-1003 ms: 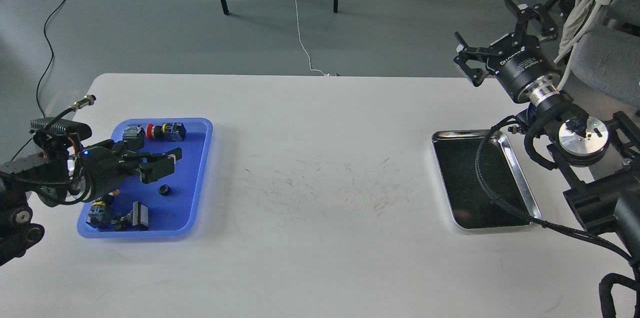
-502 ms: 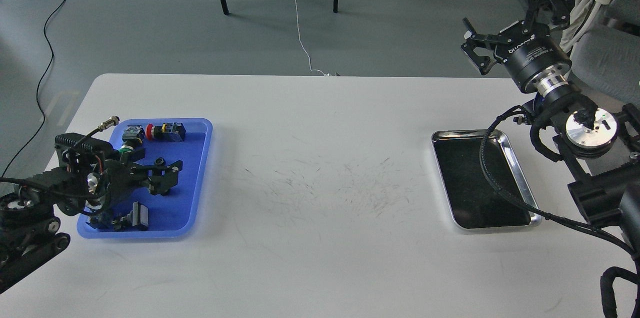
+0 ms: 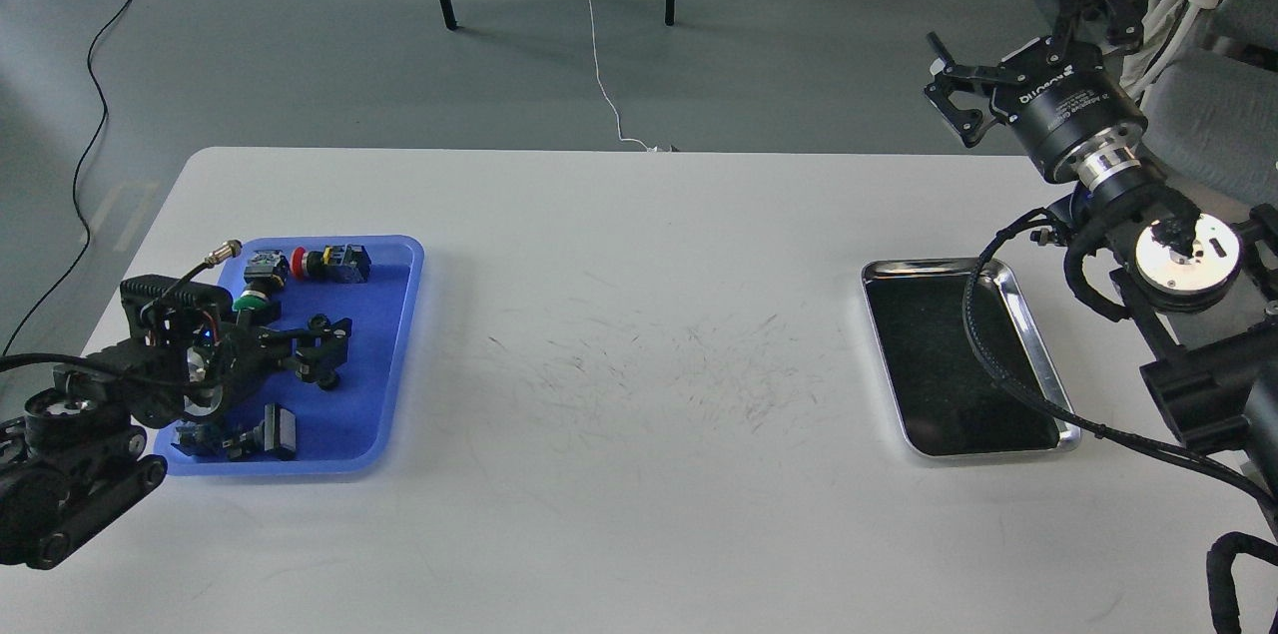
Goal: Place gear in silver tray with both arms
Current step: 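Lower the left gripper and grasp a small black gear in the blue tray, then lift the black gear out of the blue tray with the left gripper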
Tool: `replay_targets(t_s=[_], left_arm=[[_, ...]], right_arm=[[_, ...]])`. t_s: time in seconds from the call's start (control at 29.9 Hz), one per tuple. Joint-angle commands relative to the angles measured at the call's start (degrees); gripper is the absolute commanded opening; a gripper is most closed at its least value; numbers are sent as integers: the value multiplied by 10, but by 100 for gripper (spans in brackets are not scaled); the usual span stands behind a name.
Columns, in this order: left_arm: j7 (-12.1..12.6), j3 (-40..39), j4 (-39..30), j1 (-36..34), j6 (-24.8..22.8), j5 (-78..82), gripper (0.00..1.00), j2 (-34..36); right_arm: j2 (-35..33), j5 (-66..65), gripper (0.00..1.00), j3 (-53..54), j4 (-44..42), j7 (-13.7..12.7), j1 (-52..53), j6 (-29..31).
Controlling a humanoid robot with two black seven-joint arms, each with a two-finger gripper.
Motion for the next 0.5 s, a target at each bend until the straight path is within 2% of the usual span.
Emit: replay_targets(t_s=[0.0,0.17,0.33,0.47], left_arm=[[-2,14,10,0,4,0,76,-2],[-13,42,12,0,38,0,67,-1],[-20,50,17,1,41,1,59,0],[-26,50,18,2,41,10,56,-2]], right_arm=[[0,0,99,0,0,0,0,0],[1,0,99,-2,2,0,0,4],[1,0,99,-3,2,-1,2,8],[0,0,99,-3,2,0,2,8]])
